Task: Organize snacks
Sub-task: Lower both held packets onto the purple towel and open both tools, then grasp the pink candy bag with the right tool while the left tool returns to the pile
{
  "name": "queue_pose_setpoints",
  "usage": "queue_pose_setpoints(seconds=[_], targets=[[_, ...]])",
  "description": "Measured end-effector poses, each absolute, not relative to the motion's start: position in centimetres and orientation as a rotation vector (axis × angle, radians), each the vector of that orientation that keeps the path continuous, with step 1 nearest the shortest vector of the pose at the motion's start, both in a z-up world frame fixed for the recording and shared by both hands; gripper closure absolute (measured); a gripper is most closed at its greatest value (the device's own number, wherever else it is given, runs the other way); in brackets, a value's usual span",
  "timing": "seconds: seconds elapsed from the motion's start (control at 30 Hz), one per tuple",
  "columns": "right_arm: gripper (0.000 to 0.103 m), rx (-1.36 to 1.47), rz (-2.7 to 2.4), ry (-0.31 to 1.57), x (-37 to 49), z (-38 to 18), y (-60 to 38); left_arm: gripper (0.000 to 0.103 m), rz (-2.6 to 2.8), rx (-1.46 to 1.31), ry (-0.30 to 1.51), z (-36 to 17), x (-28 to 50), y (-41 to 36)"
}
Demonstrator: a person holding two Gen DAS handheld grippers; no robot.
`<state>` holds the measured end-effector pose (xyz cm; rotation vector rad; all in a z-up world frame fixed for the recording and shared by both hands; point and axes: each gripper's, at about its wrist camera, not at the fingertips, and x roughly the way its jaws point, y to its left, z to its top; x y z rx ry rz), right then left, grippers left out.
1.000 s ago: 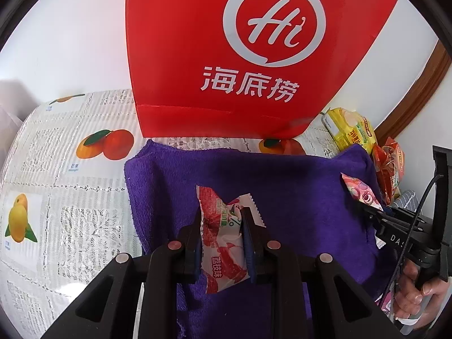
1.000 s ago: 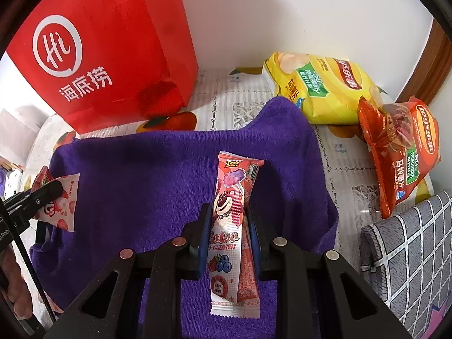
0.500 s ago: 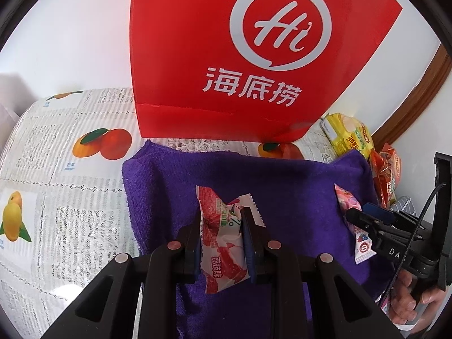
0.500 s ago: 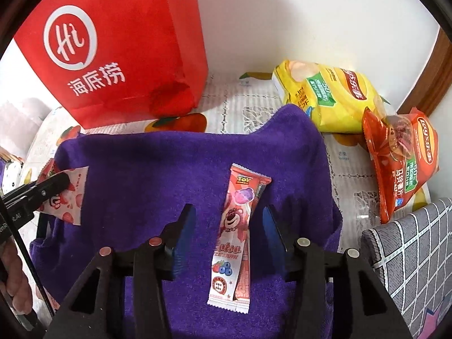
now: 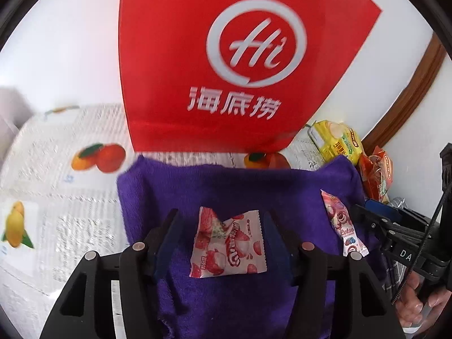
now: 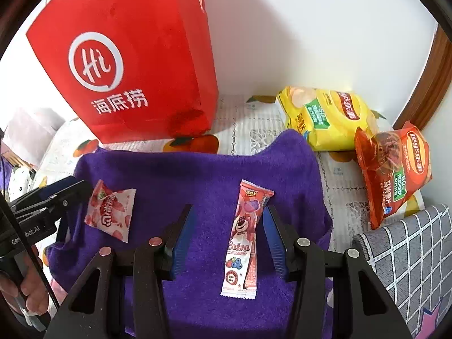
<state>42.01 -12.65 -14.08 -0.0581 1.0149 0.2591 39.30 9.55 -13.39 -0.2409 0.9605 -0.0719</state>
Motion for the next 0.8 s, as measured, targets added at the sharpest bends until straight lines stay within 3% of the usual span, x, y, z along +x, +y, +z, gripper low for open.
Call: queue_pose_setpoints(seconds=[0.43, 0.6, 0.8], targets=[[0.048, -0.012, 0.244, 0.897, 34.5, -9.1, -14.5, 0.039, -0.09, -0.189, 0.897, -8.8, 37.2, 8.5], [0.04, -0.007, 0.219, 0.925, 29.7, -10.5, -16.6, 0.038, -0.105, -0.199, 0.875, -7.2, 36.2, 8.3], [0.039, 0.069, 0.251, 1.022, 26.4, -13.8, -17.5, 0.036, -0.129, -0.223, 0.86, -5.9, 35.3, 8.2]])
